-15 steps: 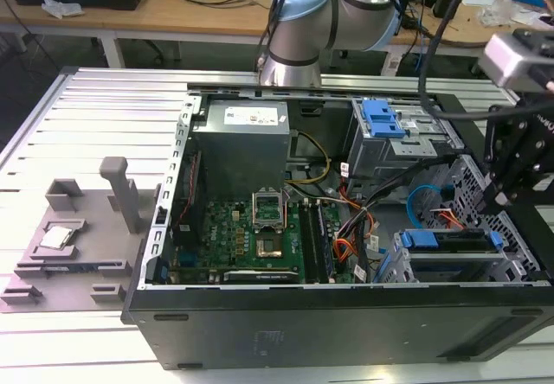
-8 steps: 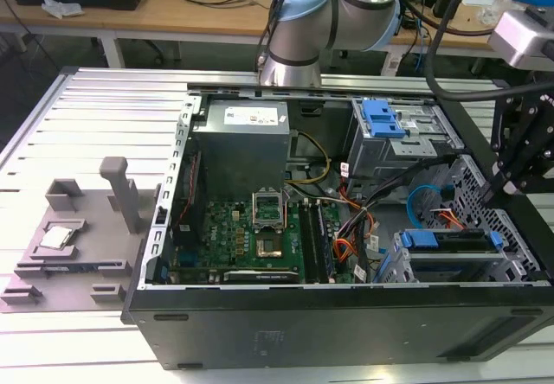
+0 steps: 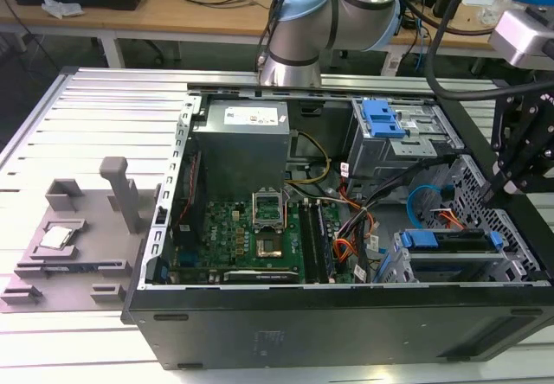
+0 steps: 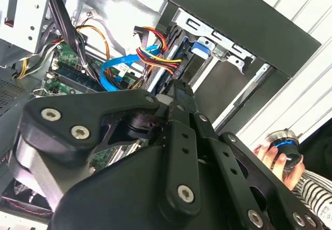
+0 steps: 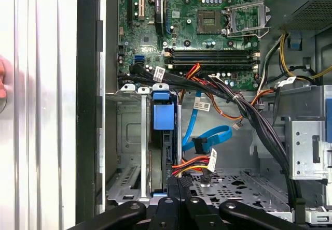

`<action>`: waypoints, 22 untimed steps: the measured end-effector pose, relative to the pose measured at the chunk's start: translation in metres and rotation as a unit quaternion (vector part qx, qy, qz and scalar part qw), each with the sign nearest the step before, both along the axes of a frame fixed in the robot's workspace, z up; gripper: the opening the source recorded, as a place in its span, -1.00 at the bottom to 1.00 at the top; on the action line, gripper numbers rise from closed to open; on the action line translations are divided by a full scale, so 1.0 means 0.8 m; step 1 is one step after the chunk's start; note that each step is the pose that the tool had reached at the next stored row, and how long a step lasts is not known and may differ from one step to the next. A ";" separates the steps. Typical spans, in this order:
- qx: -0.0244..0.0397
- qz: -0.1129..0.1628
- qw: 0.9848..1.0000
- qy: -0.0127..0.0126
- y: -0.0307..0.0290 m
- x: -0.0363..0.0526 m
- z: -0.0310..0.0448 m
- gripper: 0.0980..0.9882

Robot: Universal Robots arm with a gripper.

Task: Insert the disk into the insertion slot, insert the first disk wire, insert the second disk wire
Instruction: 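Insert the first disk wire, then insert the second disk wire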

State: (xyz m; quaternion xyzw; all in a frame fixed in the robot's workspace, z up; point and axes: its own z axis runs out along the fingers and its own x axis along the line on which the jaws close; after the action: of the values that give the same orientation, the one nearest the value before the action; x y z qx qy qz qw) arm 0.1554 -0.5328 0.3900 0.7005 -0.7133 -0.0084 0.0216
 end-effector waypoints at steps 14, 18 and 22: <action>0.000 0.027 1.000 0.000 0.0004 0.000 0.0012 -0.54; 0.000 0.063 0.998 0.000 0.0004 0.000 0.0013 -0.54; 0.000 0.064 0.998 0.000 0.0027 0.000 0.0012 -0.54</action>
State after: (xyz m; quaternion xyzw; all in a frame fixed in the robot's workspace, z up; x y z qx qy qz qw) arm 0.1553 -0.5307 0.3909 0.7444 -0.6673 -0.0070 0.0221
